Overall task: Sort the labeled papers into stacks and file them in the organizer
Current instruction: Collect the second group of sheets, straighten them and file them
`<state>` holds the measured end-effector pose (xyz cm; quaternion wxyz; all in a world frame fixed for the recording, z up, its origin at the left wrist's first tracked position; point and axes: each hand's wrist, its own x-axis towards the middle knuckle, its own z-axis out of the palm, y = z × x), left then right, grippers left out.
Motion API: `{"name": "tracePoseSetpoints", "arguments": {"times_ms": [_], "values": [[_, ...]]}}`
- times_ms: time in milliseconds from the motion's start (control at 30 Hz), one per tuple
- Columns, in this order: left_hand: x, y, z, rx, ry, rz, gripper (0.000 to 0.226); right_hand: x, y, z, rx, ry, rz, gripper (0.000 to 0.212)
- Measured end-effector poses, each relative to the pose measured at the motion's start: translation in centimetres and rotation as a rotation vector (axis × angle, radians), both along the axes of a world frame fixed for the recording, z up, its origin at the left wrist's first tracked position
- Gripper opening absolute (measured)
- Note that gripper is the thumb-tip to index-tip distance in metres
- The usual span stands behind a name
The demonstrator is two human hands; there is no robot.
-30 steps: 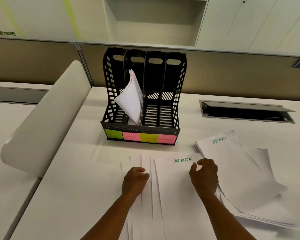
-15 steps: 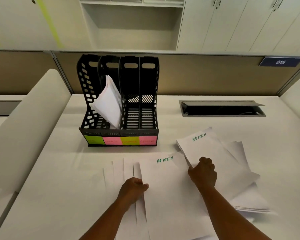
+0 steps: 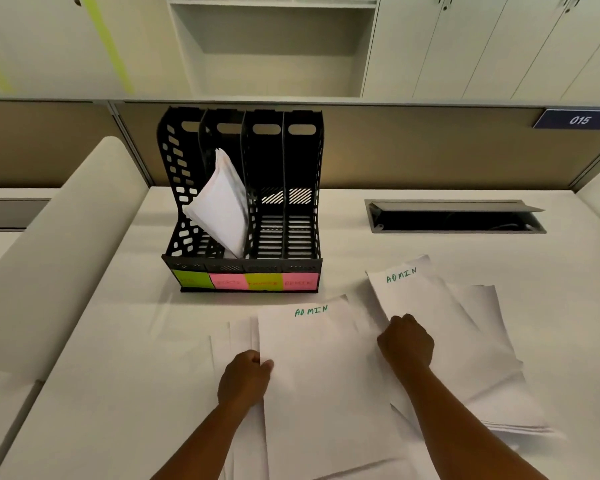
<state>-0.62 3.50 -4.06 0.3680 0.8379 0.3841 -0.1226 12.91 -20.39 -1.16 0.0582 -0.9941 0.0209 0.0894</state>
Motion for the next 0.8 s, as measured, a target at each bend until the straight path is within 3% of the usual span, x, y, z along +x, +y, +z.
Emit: {"name": "tracePoseSetpoints", "arguments": {"times_ms": [67,167,300,400,567,667,800], "values": [[0.2,0.0,0.3,0.025,-0.038,0.029,0.017,0.1,1.1,1.0,0.005,0.030,0.005,0.016],[0.3,-0.4,0.7,0.024,-0.169,0.113,0.028,-0.2,3.4,2.6,0.073,0.125,0.009,0.016],[1.1,-0.6,0.6,-0.042,-0.238,-0.010,0.008,-1.7,6.8,3.2,0.268,0.272,0.038,0.007],[1.7,-0.8,0.6,-0.214,-0.244,-0.047,0.019,-3.0,8.7,2.2,0.369,0.328,0.060,0.018],[2.6,-1.6,2.0,-0.457,-0.122,0.083,0.055,-4.2,10.2,1.0,0.642,0.491,0.084,0.042],[2.6,-1.8,2.2,-0.524,-0.117,0.131,0.052,-5.0,9.8,0.8,0.884,0.607,0.030,0.033],[2.5,-1.6,1.7,-0.499,-0.137,0.123,0.047,-5.3,8.5,0.1,0.905,0.715,0.104,0.028]]}}
